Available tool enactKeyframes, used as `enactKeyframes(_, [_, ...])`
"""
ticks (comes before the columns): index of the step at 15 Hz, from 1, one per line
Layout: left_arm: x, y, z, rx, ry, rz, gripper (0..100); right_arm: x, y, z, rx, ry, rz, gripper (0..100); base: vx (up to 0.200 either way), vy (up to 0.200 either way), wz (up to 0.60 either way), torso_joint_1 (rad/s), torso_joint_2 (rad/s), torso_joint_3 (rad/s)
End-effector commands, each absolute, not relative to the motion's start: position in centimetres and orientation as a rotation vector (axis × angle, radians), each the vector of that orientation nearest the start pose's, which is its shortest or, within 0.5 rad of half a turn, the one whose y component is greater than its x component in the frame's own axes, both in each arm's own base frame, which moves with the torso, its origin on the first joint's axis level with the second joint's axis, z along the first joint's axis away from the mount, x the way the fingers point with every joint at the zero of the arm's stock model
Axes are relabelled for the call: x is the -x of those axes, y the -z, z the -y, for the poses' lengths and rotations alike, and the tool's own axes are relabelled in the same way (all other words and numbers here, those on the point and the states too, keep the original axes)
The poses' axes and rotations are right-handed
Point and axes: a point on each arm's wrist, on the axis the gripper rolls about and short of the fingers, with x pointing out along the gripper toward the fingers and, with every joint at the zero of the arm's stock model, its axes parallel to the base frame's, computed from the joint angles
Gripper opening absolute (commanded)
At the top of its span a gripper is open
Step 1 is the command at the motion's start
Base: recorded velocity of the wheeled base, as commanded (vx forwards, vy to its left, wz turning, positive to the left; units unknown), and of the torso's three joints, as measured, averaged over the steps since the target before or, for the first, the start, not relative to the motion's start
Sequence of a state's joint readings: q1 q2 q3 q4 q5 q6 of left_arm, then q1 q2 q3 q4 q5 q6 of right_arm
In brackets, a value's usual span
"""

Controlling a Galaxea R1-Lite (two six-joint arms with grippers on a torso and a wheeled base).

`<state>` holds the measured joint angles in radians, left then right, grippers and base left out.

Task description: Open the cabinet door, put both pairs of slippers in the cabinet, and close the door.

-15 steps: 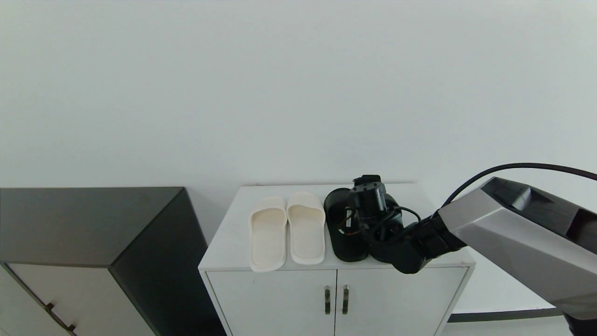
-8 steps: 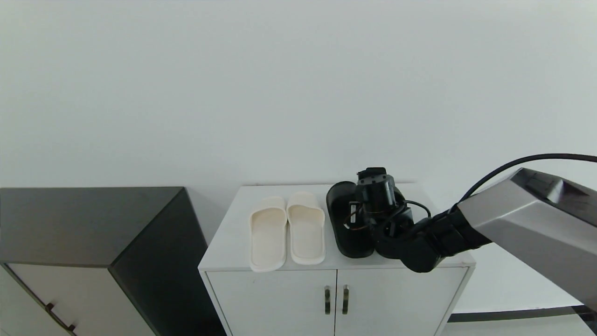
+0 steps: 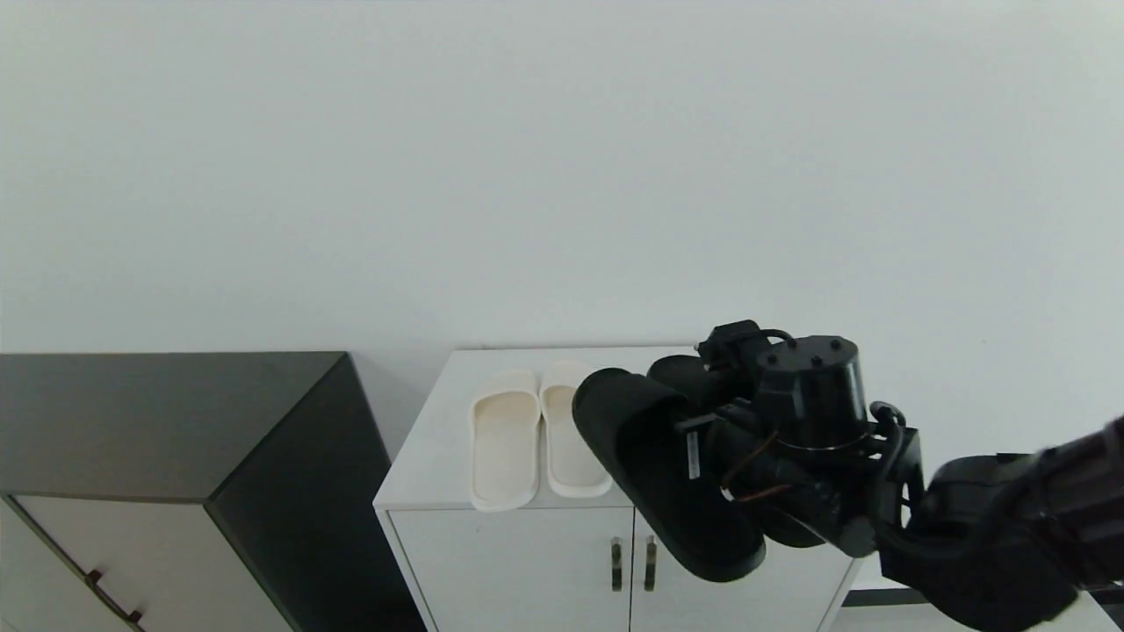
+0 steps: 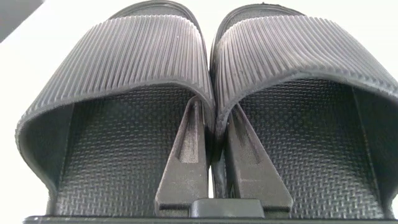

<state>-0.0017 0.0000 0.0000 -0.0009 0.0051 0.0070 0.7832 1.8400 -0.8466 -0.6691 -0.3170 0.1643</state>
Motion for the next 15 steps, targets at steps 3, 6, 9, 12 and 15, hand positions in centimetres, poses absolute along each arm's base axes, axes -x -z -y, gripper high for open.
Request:
enactKeyframes(3, [2.3, -7.6, 0.0, -0.006, -0.005, 0.002, 0, -18.7, -17.3, -20.7, 0.014, -0.701, -0.309, 0, 0.0, 0.0, 0.0, 0.0, 0.0, 0.0])
enactKeyframes(6, [2.3, -7.6, 0.0, -0.005, -0.005, 0.002, 0, -18.5, -16.7, -20.5, 0.028, -0.703, -0.327, 0, -0.067, 0.0, 0.0, 0.001, 0.0, 0.001])
enactKeyframes(9, [2.3, -7.6, 0.0, 0.003, -0.005, 0.002, 0, -18.5, -16.4, -20.5, 0.052, -0.716, -0.33, 0, -0.2, 0.0, 0.0, 0.006, 0.0, 0.001])
enactKeyframes(12, [2.3, -7.6, 0.0, 0.003, -0.005, 0.002, 0, -18.3, -16.3, -20.3, 0.056, -0.716, -0.334, 0, -0.2, 0.0, 0.0, -0.01, 0.0, 0.006])
enactKeyframes(15, [2.3, -7.6, 0.0, 0.003, -0.005, 0.002, 0, -18.3, -16.1, -20.2, 0.064, -0.716, -0.336, 0, -0.133, 0.0, 0.0, 0.0, 0.0, 0.0])
